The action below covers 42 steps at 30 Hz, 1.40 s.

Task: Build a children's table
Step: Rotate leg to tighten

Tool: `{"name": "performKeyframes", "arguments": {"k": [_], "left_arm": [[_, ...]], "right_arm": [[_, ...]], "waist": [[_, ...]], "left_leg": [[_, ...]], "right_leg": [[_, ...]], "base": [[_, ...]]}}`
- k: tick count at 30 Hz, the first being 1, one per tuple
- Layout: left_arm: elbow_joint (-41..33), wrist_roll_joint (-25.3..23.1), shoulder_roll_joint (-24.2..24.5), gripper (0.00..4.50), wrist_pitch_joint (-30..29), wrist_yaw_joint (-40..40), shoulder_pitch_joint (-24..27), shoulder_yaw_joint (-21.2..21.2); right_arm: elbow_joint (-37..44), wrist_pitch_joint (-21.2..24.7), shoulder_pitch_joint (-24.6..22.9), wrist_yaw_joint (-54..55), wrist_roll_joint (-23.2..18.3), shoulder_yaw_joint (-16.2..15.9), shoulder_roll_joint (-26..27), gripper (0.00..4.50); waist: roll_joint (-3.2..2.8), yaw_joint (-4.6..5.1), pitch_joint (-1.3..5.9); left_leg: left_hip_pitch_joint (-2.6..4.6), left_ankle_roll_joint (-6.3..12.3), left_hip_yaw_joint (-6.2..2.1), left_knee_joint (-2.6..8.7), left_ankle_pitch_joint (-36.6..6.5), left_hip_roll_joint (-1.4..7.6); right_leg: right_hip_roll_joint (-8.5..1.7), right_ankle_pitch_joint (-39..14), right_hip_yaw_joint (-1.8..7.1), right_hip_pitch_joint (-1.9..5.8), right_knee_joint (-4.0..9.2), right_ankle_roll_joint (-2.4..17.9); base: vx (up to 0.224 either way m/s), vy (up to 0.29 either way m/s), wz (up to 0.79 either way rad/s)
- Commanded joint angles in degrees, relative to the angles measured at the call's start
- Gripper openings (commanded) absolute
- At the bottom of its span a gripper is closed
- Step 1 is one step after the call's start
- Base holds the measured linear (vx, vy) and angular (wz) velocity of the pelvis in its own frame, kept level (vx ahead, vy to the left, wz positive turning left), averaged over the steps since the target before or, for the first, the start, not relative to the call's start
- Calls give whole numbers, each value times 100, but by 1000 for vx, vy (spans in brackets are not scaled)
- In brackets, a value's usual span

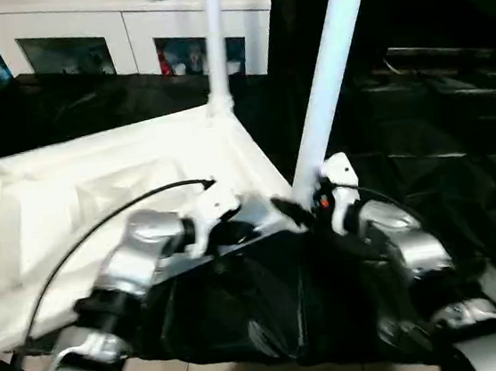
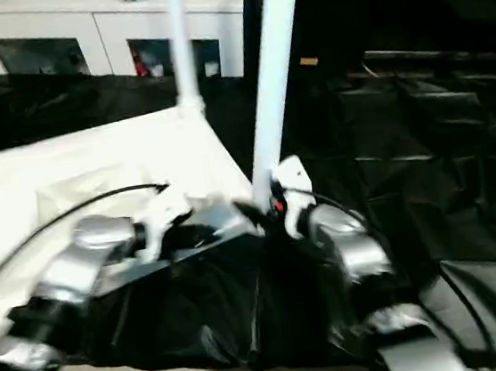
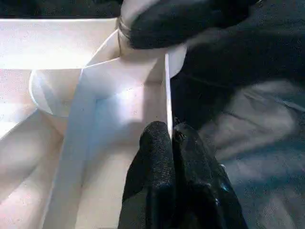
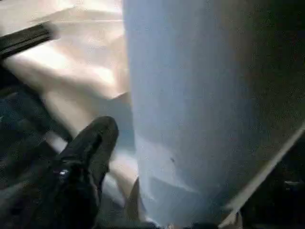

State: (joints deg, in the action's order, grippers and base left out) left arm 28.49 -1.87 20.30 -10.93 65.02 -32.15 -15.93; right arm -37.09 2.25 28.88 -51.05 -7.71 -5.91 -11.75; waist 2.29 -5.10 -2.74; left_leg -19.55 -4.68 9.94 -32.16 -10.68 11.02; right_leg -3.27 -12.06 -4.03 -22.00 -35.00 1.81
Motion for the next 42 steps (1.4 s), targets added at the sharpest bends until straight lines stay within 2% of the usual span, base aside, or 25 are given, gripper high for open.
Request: {"name": "performKeyframes", "arguments": {"k": [1,6,7,9,12,15,21,26,29,30,33,34,36,37,39,42], "left_arm": [[-223,113,-72,0,85,408,13,-305],[-417,208,155,0,124,845,61,-359],[-507,259,215,0,105,974,88,-367],[-574,306,264,0,95,1051,107,-367],[-679,368,376,0,85,1208,148,-361],[-714,374,420,0,79,1287,187,-348],[-779,393,424,0,14,1345,259,-326],[-737,444,370,0,-76,1231,260,-297],[-626,397,263,0,-194,989,220,-229],[-572,358,212,0,-216,872,198,-204],[-347,236,-29,0,-253,386,95,-123],[-227,153,-253,0,-329,32,14,-96],[-143,100,-450,0,-417,-247,-61,-81],[-57,62,-640,0,-490,-486,-141,-73],[59,20,-866,0,-574,-780,-245,-69],[276,-73,-1231,0,-679,-1341,-404,-34]], "right_arm": [[159,248,-190,-826,-11,-641,7,377],[454,409,-311,-1685,-92,-803,-293,377],[478,457,-323,-1838,-82,-844,-356,353],[503,489,-337,-1940,-72,-873,-403,353],[613,600,-381,-2128,-126,-911,-523,314],[744,707,-434,-2225,-194,-951,-592,306],[901,835,-539,-2343,-197,-960,-589,265],[995,916,-631,-2276,-250,-918,-517,247],[1009,979,-663,-1985,-354,-785,-396,244],[983,982,-661,-1829,-362,-726,-336,244],[736,883,-599,-1144,-287,-513,-70,243],[440,825,-504,-488,-173,-351,153,241],[205,812,-422,23,-90,-239,318,236],[-7,900,-338,498,-51,-123,471,234],[-229,947,-241,969,-16,-18,643,228],[-633,932,-22,1713,-1,175,939,222]], "waist": [[-43,-15,284],[-39,-53,277],[-35,-55,276],[-36,-57,285],[-37,-74,292],[-44,-97,297],[-51,-135,289],[-54,-139,301],[-49,-137,297],[-43,-133,287],[-43,-112,248],[-46,-105,236],[-46,-75,227],[-31,-71,245],[-41,-35,232],[-37,-1,251]], "left_leg": [[-10,375,-63,343,-969,282],[-6,317,-64,350,-1065,294],[-2,314,-64,350,-1029,297],[-6,321,-60,339,-940,292],[-11,347,-55,326,-844,280],[-10,360,-50,319,-793,285],[7,262,-55,333,-958,285],[5,262,-54,323,-874,276],[1,267,-52,322,-877,274],[4,253,-54,327,-940,271],[27,118,-74,360,-1279,260],[55,53,-84,369,-1435,261],[65,-27,-104,391,-1545,264],[84,-53,-106,380,-1545,253],[58,-50,-109,393,-1531,251],[65,-42,-102,379,-1515,244]], "right_leg": [[-534,-747,335,273,426,1194],[-539,-1066,332,267,444,1152],[-543,-1019,333,257,437,1170],[-538,-871,333,260,418,1210],[-525,-690,322,269,396,1259],[-523,-604,324,277,391,1262],[-530,-906,326,263,421,1183],[-516,-686,324,268,395,1215],[-524,-710,325,267,401,1222],[-525,-861,323,261,422,1196],[-549,-1652,330,232,508,1020],[-564,-2009,335,212,543,929],[-564,-2252,327,203,558,872],[-576,-2403,336,197,581,775],[-558,-2349,332,196,581,773],[-549,-2163,339,185,576,811]], "base": [[0,0,0],[0,0,0],[0,0,0],[0,0,0],[0,0,0],[0,0,0],[0,0,0],[0,0,0],[0,0,0],[0,0,0],[0,0,0],[0,0,0],[0,0,0],[0,0,0],[0,0,0],[0,0,0]]}}
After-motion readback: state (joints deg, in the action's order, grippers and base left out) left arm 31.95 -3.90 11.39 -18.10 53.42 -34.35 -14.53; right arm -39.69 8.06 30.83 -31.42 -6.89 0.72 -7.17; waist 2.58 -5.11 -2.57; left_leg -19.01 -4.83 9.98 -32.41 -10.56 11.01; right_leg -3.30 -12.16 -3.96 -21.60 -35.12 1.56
